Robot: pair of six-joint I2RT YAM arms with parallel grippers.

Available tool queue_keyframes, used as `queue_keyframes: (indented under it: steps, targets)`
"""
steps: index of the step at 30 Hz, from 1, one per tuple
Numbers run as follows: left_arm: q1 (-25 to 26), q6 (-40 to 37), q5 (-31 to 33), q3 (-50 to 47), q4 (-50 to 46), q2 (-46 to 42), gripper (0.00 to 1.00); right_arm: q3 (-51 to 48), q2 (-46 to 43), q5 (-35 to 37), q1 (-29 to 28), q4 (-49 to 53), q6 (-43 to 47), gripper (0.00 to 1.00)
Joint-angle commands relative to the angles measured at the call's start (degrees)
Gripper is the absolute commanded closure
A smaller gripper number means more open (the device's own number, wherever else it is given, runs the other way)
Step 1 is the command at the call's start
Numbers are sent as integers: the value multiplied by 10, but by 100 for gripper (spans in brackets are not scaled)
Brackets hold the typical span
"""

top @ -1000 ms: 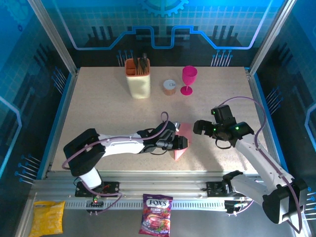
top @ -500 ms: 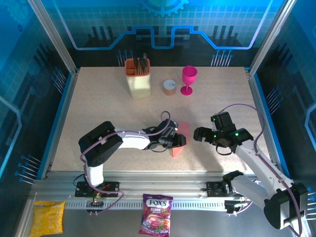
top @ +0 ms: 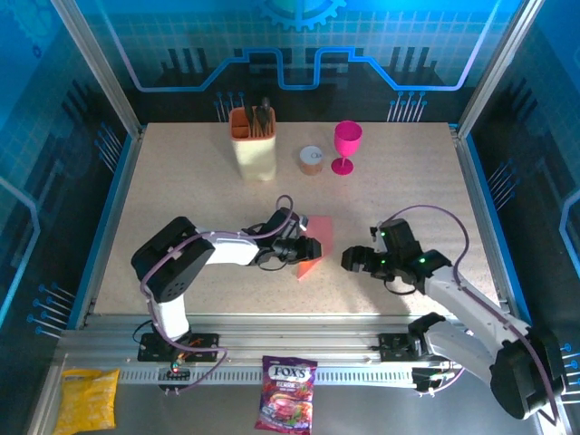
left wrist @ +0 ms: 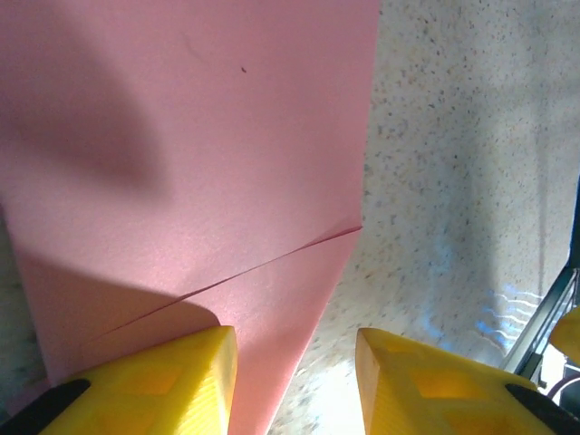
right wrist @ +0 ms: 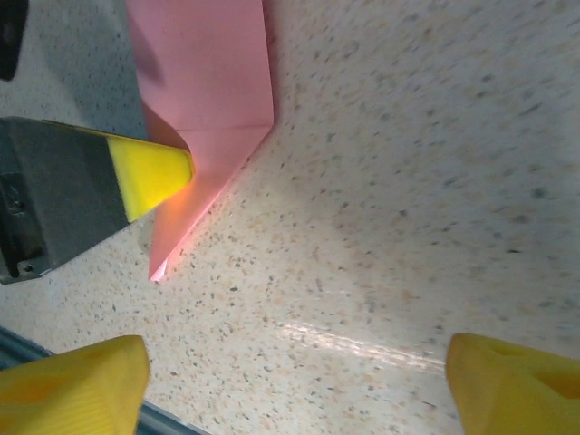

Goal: Fold a paper plane with a square sheet of paper (pick it up from the middle)
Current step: Move the paper to the center of the table, then fold the wing for the fifth time at the center of the table.

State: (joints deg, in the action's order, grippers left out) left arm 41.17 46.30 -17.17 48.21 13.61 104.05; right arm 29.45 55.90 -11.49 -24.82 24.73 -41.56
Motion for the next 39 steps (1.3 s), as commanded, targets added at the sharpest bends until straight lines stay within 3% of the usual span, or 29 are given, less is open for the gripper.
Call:
queue_keyframes:
  steps: [1,7,14,39]
  targets:
    - [-12,-51,-46,-26,-25,-35,60,-2,32,-19,-28,-83,-33,22]
    - [-20,-43,-67,-48,5,-83,58,9,88,-7,-55,-142,-54,30]
    - [-46,-24,-68,-60,35,-72,58,23,146,2,-75,-180,-67,34]
    - [-87,-35,-88,-73,58,-35,61,81,305,-39,-74,-268,-70,38]
